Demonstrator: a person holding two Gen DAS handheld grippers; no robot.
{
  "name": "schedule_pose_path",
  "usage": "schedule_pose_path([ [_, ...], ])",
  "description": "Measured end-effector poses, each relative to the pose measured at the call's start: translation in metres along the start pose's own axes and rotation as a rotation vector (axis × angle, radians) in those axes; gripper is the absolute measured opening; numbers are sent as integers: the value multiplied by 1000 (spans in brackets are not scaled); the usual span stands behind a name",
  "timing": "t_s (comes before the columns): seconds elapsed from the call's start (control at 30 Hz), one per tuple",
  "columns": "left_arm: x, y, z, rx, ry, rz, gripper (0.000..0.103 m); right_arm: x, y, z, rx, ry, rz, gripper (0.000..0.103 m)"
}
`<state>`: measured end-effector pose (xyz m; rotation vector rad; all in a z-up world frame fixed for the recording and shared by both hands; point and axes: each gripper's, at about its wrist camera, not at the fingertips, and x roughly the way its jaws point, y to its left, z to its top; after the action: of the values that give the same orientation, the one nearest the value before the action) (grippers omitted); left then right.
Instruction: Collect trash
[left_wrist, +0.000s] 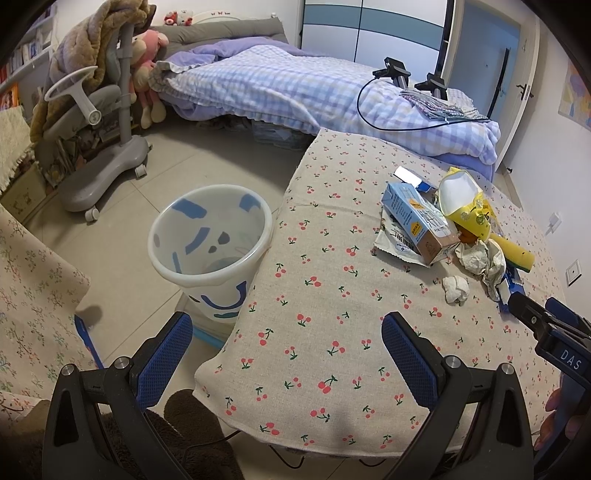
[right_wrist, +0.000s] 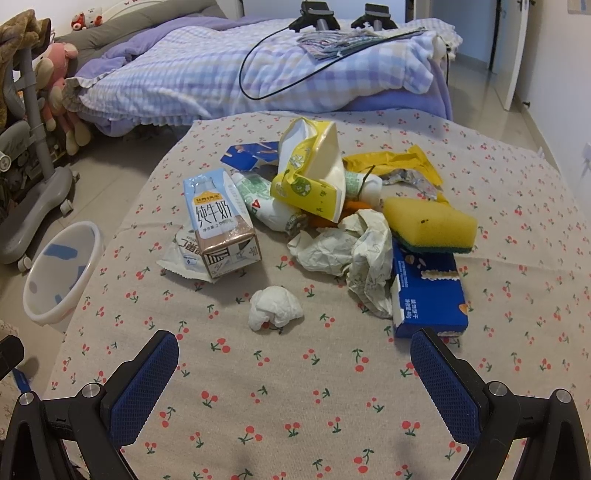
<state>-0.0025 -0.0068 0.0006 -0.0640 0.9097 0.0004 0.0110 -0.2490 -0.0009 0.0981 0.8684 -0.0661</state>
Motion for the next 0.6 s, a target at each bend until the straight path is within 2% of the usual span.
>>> schedule_pose_path([
  [0.4,1,4,4,-15,9,-10,103,0,-4,5,5,6,-5,103],
  [0.6,4,5,19,-18,11,-11,103,0,-21,23,30,35,14,103],
])
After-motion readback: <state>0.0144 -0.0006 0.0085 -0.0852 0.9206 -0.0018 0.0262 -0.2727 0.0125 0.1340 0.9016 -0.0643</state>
